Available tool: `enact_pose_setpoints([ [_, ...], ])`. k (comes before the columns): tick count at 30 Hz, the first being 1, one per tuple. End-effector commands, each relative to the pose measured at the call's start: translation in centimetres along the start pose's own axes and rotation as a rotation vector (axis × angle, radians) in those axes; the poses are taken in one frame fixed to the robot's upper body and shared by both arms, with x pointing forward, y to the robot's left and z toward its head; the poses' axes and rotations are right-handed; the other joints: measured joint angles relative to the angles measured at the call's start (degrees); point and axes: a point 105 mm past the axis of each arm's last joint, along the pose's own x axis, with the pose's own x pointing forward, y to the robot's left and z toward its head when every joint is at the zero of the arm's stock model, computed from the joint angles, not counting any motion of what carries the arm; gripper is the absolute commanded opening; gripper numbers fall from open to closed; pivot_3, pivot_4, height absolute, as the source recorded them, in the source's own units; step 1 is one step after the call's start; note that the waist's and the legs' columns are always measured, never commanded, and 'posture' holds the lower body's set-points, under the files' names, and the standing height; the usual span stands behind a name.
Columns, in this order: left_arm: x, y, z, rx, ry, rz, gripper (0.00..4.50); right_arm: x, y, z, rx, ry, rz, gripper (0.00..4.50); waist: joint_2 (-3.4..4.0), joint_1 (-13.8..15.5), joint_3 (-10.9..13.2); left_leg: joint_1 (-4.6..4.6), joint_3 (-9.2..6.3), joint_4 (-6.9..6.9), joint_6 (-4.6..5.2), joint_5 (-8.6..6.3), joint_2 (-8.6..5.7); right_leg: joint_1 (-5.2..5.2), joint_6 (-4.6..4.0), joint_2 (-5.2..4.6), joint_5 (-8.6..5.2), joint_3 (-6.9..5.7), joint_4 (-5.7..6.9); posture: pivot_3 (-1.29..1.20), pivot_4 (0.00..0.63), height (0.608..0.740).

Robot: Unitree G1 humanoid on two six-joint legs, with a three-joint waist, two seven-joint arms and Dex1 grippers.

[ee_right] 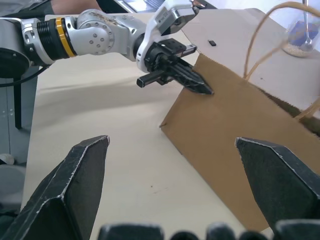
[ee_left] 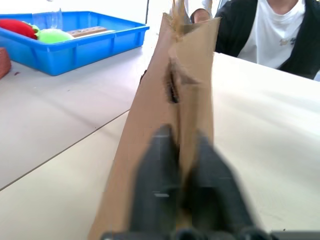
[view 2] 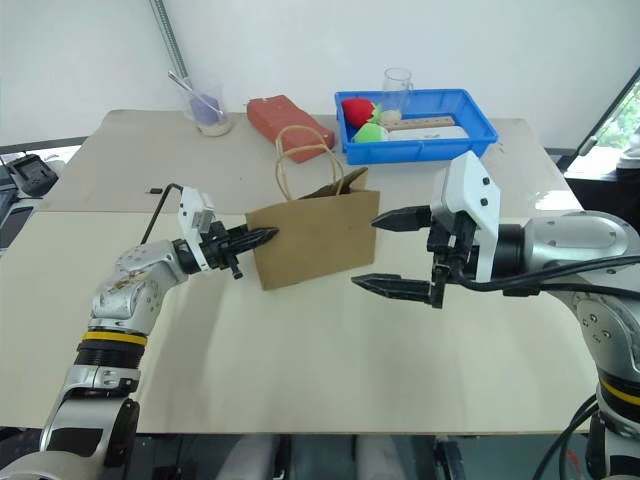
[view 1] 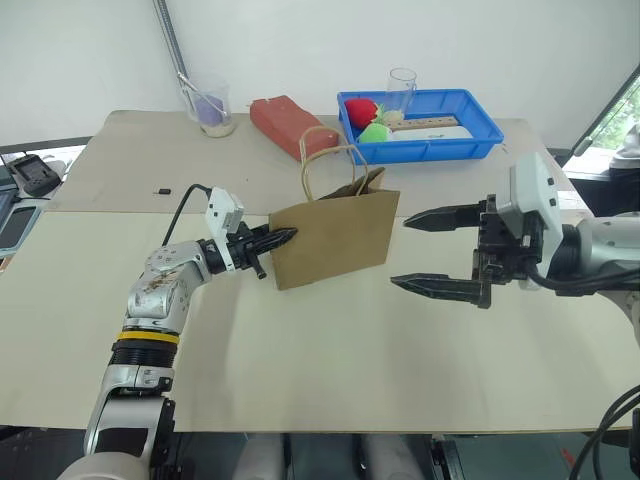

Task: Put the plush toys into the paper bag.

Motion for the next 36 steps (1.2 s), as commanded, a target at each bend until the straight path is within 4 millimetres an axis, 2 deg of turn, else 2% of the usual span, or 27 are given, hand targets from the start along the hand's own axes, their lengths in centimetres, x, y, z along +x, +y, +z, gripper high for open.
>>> enact_pose_setpoints([
  [1,-0.2,0.0,1.5,0.038,-0.038,-0.027,0.03,-0.6,0.2,0.8,-0.056,-0.023,-0.033,4.50,0.00,0.02,0.00,0.00,-0.01,0.03,0.00,0.00,0.00,0.02,0.00,0.00,0.00,0.00,0.00,0.00,0.150,0.740],
  [5,0.3,-1.6,2.5,0.038,-0.046,-0.150,0.03,-1.6,0.8,-0.2,-0.023,0.031,-0.041,4.50,0.00,0.16,0.00,-0.05,-0.01,0.11,0.02,-0.01,-0.01,0.03,0.00,0.00,0.00,-0.01,0.00,0.00,0.150,0.740],
  [9,1.6,-3.7,3.2,0.029,-0.039,-0.301,0.03,-3.8,0.9,-1.5,0.027,0.112,-0.113,4.50,-0.01,0.84,0.00,-0.13,-0.06,0.15,0.04,-0.02,-0.05,0.06,0.02,-0.02,-0.01,-0.03,-0.05,0.00,0.150,0.740],
  [14,3.1,-4.5,2.0,0.020,0.006,-0.389,0.03,-6.2,1.5,-3.2,0.082,0.190,-0.200,4.50,-0.01,1.22,0.00,-0.05,-0.04,0.20,0.07,-0.04,-0.07,0.19,0.04,-0.01,-0.02,-0.02,-0.12,0.00,0.150,0.740],
  [18,4.2,-4.6,0.5,0.040,0.041,-0.395,0.03,-6.5,1.8,-4.2,0.110,0.186,-0.265,4.50,-0.03,0.55,0.00,0.03,-0.02,0.19,0.07,-0.04,-0.04,0.22,0.04,0.05,-0.02,0.02,-0.06,0.00,0.150,0.740],
  [21,4.3,-4.4,0.1,0.048,0.062,-0.397,0.03,-6.4,2.1,-4.6,0.115,0.194,-0.268,4.50,-0.03,0.11,0.00,0.03,-0.04,0.20,0.07,-0.04,-0.03,0.22,0.04,0.07,-0.02,0.03,-0.04,0.00,0.150,0.740],
  [24,4.1,-3.9,0.6,0.065,0.051,-0.373,0.89,-6.6,2.0,-4.7,0.112,0.200,-0.272,4.50,-0.03,0.09,0.00,0.04,-0.04,0.21,0.07,-0.04,-0.03,0.24,0.04,0.07,-0.02,0.04,-0.04,0.00,0.150,0.740],
  [32,1.5,-3.3,2.5,0.150,0.051,-0.293,4.49,-6.9,0.5,-4.2,0.052,0.207,-0.266,4.50,-0.03,0.04,0.00,0.06,-0.05,0.21,0.07,-0.04,0.00,0.24,0.05,0.08,-0.02,0.04,-0.04,0.00,0.150,0.740],
  [36,-1.2,-1.8,3.1,0.243,0.113,-0.162,4.49,-8.0,-1.2,-3.7,0.015,0.239,-0.270,4.50,-0.03,-0.21,0.00,0.15,0.00,0.19,0.07,-0.04,0.02,0.26,0.04,0.08,-0.03,0.08,-0.02,0.00,0.150,0.740],
])
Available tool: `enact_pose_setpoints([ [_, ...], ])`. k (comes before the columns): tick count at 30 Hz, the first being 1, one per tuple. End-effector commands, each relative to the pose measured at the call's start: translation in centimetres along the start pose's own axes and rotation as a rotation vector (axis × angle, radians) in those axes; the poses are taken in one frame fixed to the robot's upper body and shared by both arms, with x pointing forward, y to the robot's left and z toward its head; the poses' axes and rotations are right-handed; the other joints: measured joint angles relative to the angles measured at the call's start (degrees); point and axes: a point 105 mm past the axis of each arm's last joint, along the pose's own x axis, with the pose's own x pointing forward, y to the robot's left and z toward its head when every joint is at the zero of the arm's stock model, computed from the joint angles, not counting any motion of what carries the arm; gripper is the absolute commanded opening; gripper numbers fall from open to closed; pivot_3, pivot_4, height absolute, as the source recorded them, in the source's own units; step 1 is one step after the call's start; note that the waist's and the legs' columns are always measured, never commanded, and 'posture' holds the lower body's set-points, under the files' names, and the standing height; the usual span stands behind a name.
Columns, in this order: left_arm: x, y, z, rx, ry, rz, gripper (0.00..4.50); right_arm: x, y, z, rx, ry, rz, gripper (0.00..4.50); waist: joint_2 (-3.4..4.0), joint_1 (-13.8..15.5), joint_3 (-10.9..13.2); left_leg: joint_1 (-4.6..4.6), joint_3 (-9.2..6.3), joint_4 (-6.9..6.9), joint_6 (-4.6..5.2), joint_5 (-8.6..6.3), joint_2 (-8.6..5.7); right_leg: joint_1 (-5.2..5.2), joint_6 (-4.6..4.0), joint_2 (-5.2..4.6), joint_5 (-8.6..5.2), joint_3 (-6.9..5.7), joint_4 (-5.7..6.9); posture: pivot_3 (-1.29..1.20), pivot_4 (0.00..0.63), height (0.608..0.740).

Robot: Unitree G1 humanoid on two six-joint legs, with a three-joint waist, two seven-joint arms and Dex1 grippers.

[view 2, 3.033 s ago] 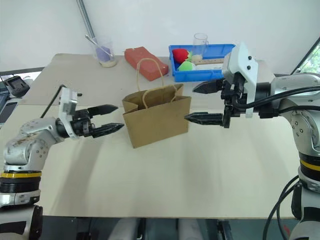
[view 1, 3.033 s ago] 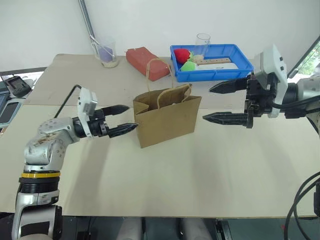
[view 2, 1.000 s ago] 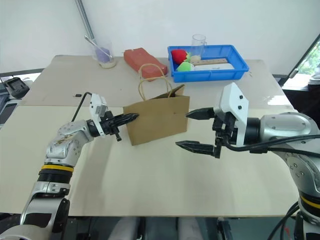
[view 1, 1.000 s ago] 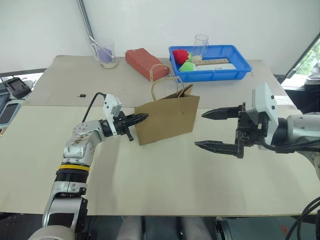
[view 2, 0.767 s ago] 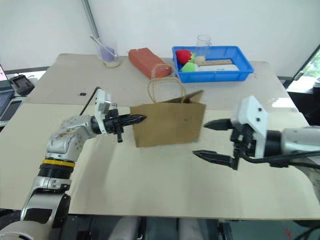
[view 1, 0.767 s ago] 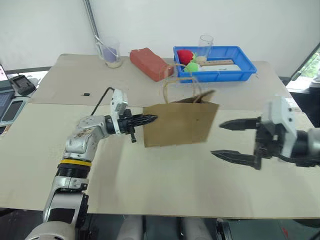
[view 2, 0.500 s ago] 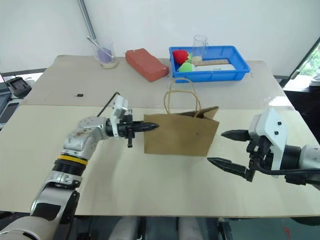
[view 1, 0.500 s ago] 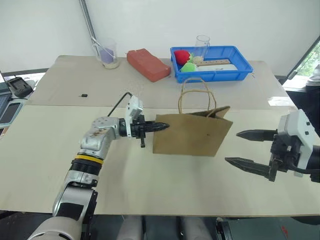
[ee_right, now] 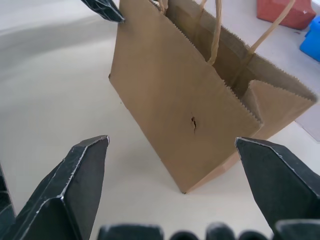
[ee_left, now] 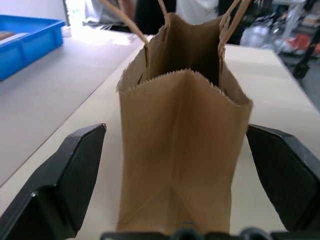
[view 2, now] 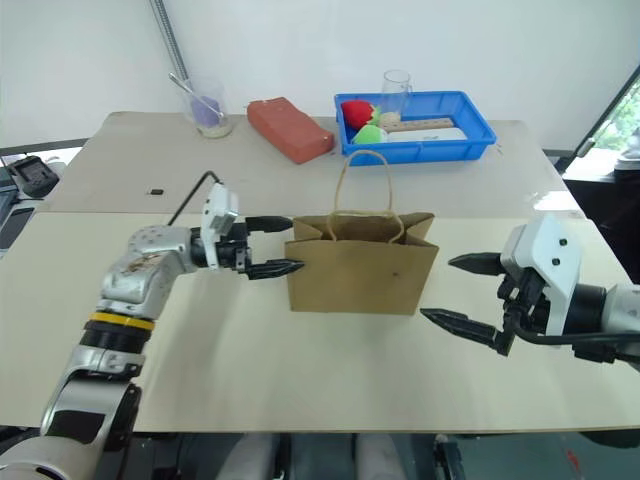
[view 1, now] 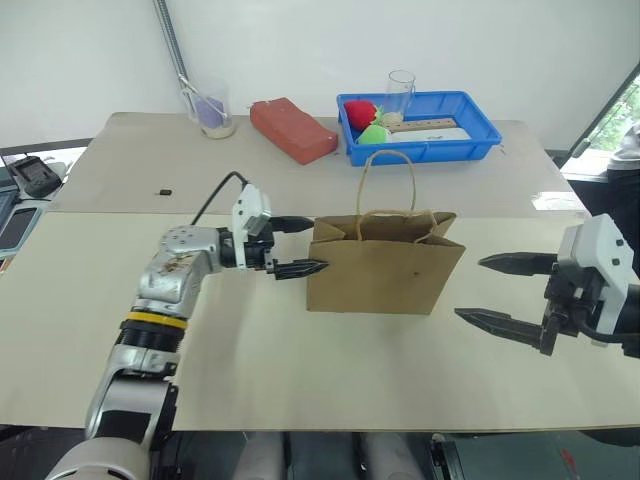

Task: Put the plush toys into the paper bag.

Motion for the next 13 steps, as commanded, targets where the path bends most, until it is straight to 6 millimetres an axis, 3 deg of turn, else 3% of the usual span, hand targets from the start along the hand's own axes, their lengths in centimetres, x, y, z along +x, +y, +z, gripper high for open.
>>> enact_pose_setpoints([
  [1,-2.5,1.0,1.7,0.095,0.030,0.112,4.49,-1.2,-2.0,0.8,-0.063,0.013,-0.033,4.50,0.00,0.16,0.00,0.03,0.00,-0.01,0.00,0.00,0.01,0.02,0.00,0.01,0.00,0.00,0.00,0.00,0.150,0.740],
  [5,-5.9,1.8,1.6,0.189,0.215,0.238,4.49,-2.6,-4.1,1.2,-0.108,0.068,-0.020,4.50,0.01,0.22,0.00,0.07,0.05,-0.01,0.00,0.00,0.01,0.08,0.00,-0.01,0.00,-0.01,-0.07,0.00,0.150,0.740],
  [7,-7.9,0.9,2.0,0.205,0.268,0.241,4.49,-3.6,-4.8,0.8,-0.122,0.130,0.008,4.50,0.02,0.20,0.01,0.06,0.06,-0.05,0.01,-0.01,0.02,0.07,0.01,-0.02,-0.01,-0.01,-0.12,0.00,0.150,0.740],
  [13,-9.3,-0.2,2.2,0.161,0.299,0.218,4.49,-4.0,-5.6,0.1,-0.152,0.185,0.054,4.50,0.02,0.41,0.01,0.10,0.16,-0.05,0.02,-0.02,0.06,0.10,0.01,-0.04,-0.03,-0.01,-0.14,0.00,0.150,0.740],
])
